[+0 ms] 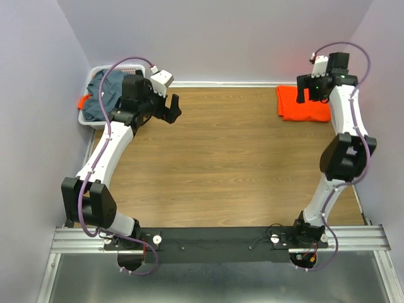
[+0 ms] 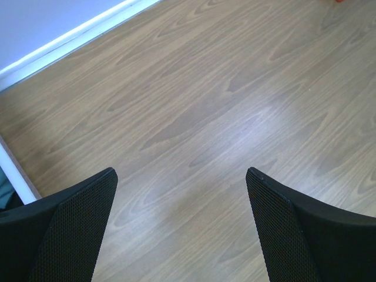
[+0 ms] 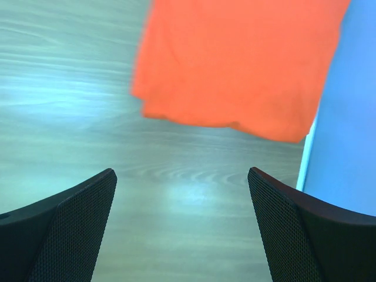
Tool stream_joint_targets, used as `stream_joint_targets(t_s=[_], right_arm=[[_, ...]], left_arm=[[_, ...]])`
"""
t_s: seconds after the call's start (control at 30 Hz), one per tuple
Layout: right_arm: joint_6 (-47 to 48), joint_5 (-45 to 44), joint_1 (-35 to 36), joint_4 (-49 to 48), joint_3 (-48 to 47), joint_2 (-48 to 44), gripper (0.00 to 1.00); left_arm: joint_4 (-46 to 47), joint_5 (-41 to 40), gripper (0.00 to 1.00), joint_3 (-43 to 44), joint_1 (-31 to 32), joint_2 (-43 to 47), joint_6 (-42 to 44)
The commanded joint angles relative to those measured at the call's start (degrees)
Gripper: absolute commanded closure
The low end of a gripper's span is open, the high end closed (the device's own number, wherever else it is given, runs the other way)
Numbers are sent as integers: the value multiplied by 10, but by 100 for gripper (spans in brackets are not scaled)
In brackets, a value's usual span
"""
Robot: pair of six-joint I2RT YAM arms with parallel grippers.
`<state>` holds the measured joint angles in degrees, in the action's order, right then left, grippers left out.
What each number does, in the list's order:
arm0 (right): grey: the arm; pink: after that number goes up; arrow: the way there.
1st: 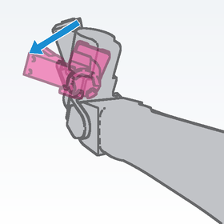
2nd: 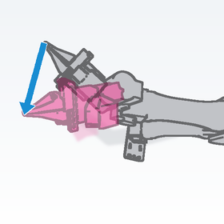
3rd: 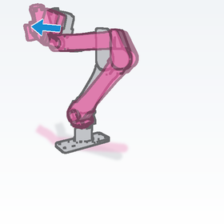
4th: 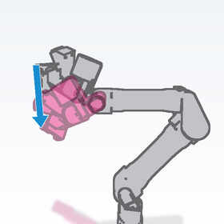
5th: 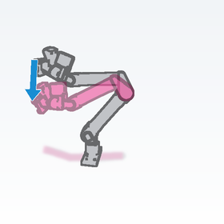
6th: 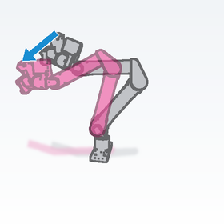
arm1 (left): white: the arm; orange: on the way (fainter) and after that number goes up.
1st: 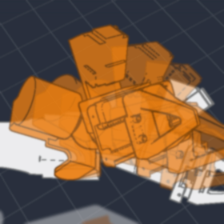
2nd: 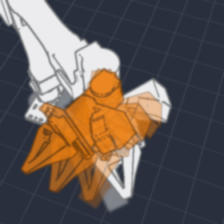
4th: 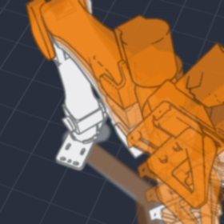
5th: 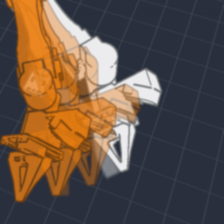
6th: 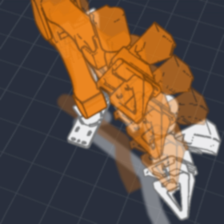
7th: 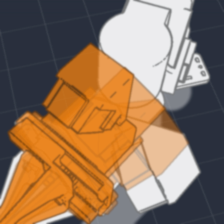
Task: Fold and stack the t-shirts
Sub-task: Put the neatly folded tshirt into the corner of the board with the right arm
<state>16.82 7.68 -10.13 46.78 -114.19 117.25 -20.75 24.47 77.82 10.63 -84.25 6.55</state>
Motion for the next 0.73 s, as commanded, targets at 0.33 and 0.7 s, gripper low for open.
stream_joint_targets(t_s=[0.33,0.7], right_arm=[[20,143,27,79,345,-310,0],[22,109,28,32,517,-455,0]], left_arm=[[-29,-19,2,-117,-3,57,52],[-22,-93,2,-196,-1,148,45]])
